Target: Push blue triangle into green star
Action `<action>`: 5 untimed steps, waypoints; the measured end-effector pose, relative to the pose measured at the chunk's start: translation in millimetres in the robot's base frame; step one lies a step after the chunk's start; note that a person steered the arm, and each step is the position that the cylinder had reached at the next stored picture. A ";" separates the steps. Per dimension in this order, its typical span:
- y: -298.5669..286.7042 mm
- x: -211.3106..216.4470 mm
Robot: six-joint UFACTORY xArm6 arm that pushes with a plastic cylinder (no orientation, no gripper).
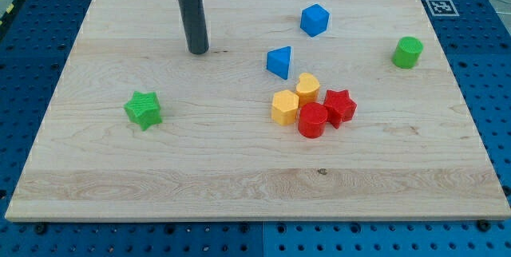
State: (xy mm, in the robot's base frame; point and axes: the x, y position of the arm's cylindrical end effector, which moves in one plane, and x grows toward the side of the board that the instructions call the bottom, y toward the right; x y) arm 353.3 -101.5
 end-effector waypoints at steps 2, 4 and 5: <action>17.4 -15.5; 17.4 -15.7; 17.4 -16.9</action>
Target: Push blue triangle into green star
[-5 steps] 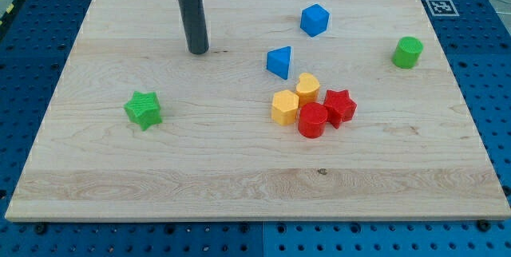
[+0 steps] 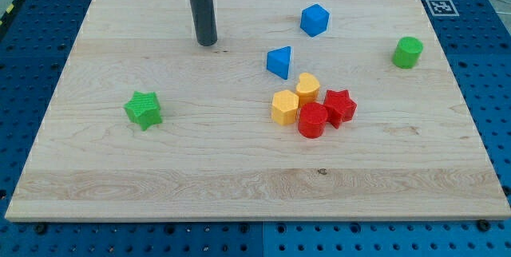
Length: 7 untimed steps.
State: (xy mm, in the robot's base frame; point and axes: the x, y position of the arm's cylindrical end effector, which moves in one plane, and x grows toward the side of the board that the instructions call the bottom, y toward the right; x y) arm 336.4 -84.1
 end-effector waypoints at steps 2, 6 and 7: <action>4.1 -9.6; 99.8 -15.1; 117.7 -9.9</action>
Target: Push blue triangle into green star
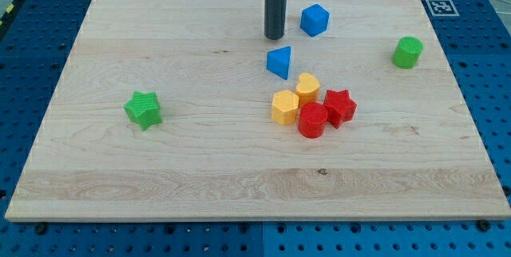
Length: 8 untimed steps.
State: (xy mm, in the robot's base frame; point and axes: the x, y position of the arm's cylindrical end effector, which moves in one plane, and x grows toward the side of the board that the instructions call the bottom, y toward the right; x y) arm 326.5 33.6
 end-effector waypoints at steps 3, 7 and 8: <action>44.2 34.9; 33.0 60.2; 5.4 64.7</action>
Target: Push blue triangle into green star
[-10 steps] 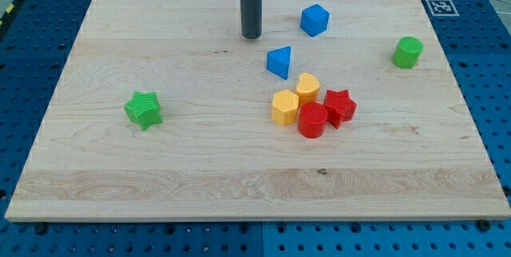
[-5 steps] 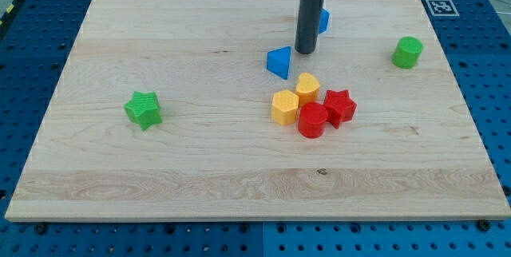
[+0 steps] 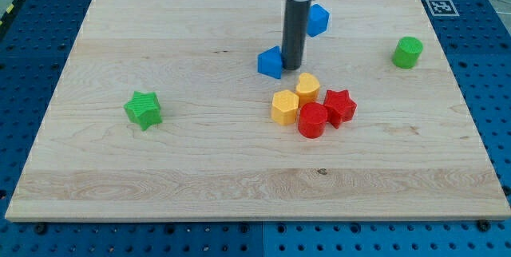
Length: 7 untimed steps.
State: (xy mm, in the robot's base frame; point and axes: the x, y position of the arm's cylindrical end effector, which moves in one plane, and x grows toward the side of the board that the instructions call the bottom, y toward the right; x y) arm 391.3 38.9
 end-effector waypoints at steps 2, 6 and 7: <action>-34.0 0.0; -67.7 0.0; -68.3 0.0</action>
State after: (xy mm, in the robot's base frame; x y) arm 391.3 -29.3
